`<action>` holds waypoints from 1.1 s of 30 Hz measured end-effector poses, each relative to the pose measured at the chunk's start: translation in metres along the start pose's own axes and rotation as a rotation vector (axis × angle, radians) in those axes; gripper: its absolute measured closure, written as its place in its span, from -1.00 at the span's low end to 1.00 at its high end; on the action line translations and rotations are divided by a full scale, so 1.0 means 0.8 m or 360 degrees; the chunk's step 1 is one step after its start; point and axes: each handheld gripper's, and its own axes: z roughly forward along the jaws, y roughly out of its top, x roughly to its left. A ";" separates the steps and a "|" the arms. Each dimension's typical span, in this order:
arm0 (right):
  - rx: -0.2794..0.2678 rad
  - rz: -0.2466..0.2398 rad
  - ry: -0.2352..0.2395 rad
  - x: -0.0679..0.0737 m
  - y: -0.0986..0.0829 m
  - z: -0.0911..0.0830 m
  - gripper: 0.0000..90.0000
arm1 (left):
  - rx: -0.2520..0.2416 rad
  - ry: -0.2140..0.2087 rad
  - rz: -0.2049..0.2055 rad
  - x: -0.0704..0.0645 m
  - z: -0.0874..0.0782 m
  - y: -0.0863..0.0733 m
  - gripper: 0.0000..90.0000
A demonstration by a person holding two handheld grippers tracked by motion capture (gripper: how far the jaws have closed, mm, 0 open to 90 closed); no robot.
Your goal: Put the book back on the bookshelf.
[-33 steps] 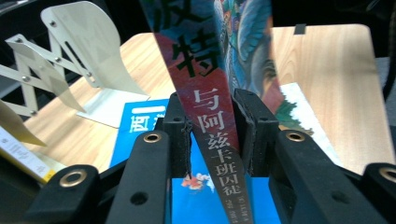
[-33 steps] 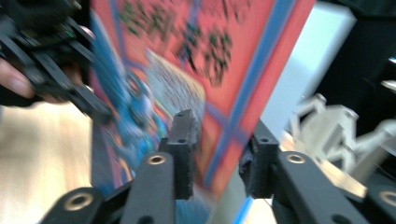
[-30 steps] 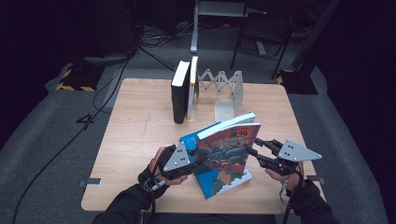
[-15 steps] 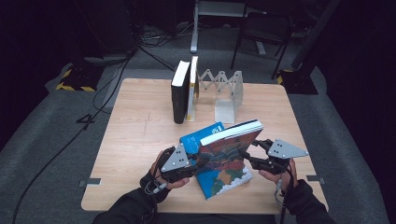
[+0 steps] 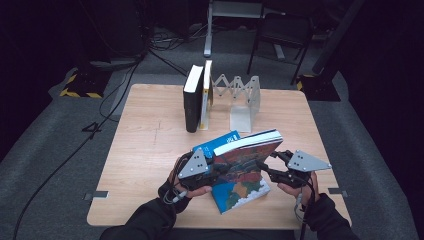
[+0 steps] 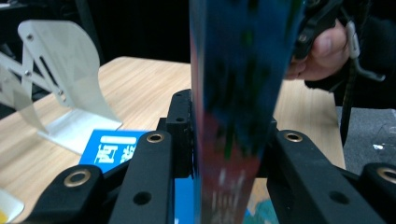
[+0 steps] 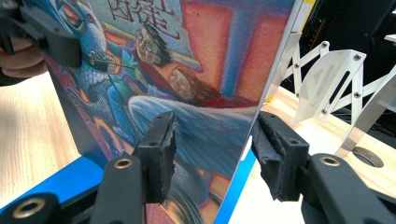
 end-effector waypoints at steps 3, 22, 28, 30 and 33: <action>-0.0001 0.0004 0.0001 0.000 0.000 0.000 0.12 | -0.0026 0.0001 0.0019 0.001 0.003 0.008 0.56; -0.0002 -0.0001 0.0013 -0.002 0.001 0.000 0.13 | -0.0114 -0.0020 0.0040 0.008 0.010 0.032 0.59; 0.0089 -0.0004 0.0042 -0.002 -0.003 -0.003 -0.08 | -0.0093 -0.0026 0.0049 0.005 0.010 0.034 0.62; 0.0150 -0.0004 0.0049 -0.005 -0.009 -0.009 -0.13 | -0.0093 -0.0025 0.0047 0.005 0.009 0.034 0.63; 0.0289 -0.0005 0.0069 -0.009 -0.027 -0.019 -0.19 | -0.0092 -0.0026 0.0047 0.005 0.009 0.034 0.63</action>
